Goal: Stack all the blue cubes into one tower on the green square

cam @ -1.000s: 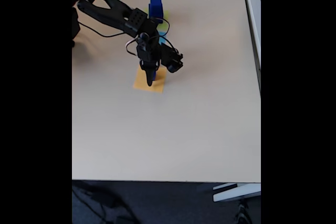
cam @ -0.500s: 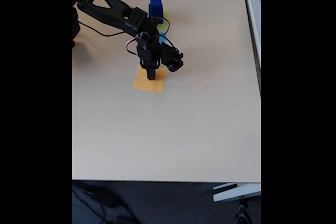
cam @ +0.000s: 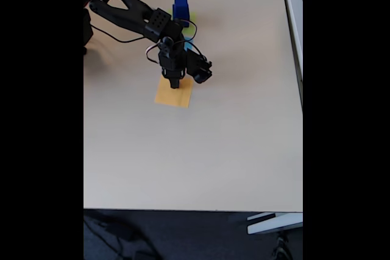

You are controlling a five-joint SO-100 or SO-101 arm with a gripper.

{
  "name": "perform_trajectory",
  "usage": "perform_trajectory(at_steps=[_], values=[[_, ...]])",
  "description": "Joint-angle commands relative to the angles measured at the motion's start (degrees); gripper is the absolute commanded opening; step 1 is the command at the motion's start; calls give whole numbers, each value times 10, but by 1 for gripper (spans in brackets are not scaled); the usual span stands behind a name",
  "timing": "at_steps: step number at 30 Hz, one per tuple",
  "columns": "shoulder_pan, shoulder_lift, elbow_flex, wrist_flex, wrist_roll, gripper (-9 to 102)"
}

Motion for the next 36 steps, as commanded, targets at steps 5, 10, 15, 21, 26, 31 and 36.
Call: perform_trajectory(at_steps=[5, 10, 15, 21, 26, 31, 36], values=[[-4, 52, -72, 45, 3, 5], [-17, 79, -78, 68, 16, 4], [-49, 122, -76, 80, 32, 2], [-102, 169, -76, 98, 60, 2], [-158, 198, -73, 124, 124, 2], [-209, 215, -69, 146, 191, 2], [-251, 220, -83, 174, 241, 2]])
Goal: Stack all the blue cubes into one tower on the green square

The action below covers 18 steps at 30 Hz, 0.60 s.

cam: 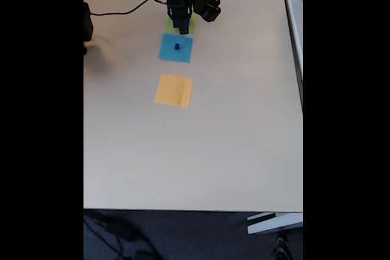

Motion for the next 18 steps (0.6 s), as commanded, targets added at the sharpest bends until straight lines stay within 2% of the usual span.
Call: perform_trajectory(at_steps=[1, 18], values=[[-29, 53, -42, 19, 31, 2], [-121, 51, -107, 76, 113, 0]])
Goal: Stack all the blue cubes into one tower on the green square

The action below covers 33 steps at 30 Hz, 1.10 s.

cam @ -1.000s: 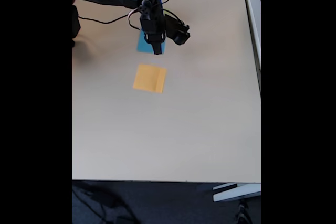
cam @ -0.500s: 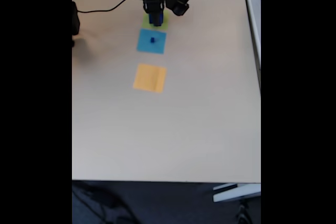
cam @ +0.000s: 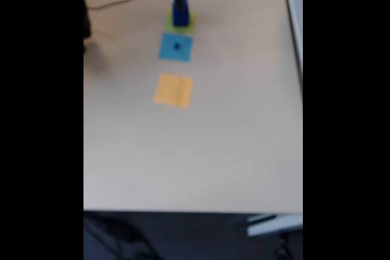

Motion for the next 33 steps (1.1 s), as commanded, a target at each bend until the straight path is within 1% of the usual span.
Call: perform_trajectory(at_steps=[1, 12, 17, 33], values=[[-13, 50, -41, 11, 20, 0], [-44, 19, -76, 15, 41, 0], [-56, -17, -114, 17, 56, 0], [-64, -83, -150, 25, 102, 0]])
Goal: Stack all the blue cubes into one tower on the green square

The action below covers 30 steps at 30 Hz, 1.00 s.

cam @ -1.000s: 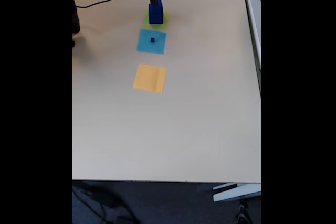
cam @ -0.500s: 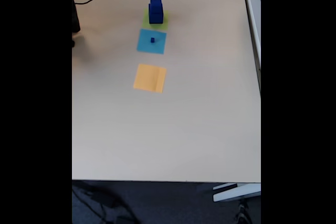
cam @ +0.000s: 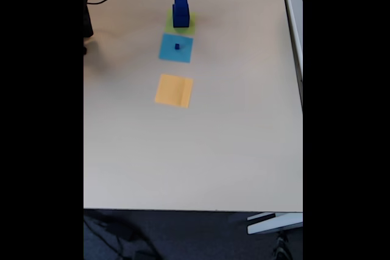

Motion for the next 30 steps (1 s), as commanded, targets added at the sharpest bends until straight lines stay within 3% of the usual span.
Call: perform_trajectory(at_steps=[1, 30], values=[[3, 3, -32, 4, 4, 0], [8, -16, -31, -4, -58, 0]])
